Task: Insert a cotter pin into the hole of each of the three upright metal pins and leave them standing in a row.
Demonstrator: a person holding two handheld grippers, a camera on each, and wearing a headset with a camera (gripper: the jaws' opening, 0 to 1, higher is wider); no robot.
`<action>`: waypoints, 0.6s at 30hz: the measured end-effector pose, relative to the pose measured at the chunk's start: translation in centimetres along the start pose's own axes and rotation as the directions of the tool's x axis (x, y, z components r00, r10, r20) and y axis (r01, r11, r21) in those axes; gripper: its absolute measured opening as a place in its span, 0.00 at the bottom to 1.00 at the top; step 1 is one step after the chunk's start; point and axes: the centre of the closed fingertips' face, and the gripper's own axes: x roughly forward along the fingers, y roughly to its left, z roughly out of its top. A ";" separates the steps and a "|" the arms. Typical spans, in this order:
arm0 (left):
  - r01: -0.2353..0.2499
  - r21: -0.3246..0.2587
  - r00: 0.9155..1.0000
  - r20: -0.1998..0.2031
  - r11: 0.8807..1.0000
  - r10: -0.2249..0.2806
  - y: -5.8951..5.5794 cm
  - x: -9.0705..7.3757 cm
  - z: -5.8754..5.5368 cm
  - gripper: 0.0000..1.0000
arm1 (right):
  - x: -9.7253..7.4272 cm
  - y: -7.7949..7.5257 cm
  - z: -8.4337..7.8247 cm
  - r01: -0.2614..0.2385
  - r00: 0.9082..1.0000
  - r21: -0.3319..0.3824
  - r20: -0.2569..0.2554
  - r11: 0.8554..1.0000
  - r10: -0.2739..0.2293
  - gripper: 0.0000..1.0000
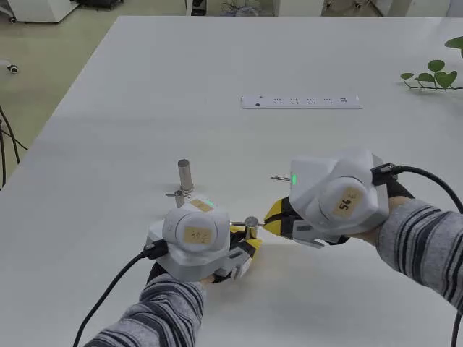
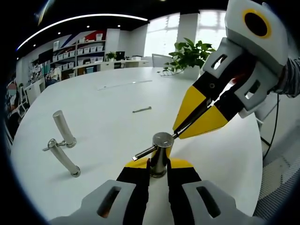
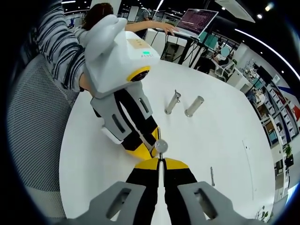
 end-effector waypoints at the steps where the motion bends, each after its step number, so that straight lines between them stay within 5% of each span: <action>1: -0.001 -0.001 1.000 0.000 1.000 0.001 0.0 0.0 0.0 0.10 | 0.0 0.0 0.1 -0.001 1.000 0.001 0.002 1.000 0.001 0.00; 18: -0.013 -0.006 1.000 -0.008 1.000 0.013 0.0 0.0 0.0 0.11 | 0.2 0.1 0.3 -0.008 1.000 0.018 0.011 1.000 0.007 0.00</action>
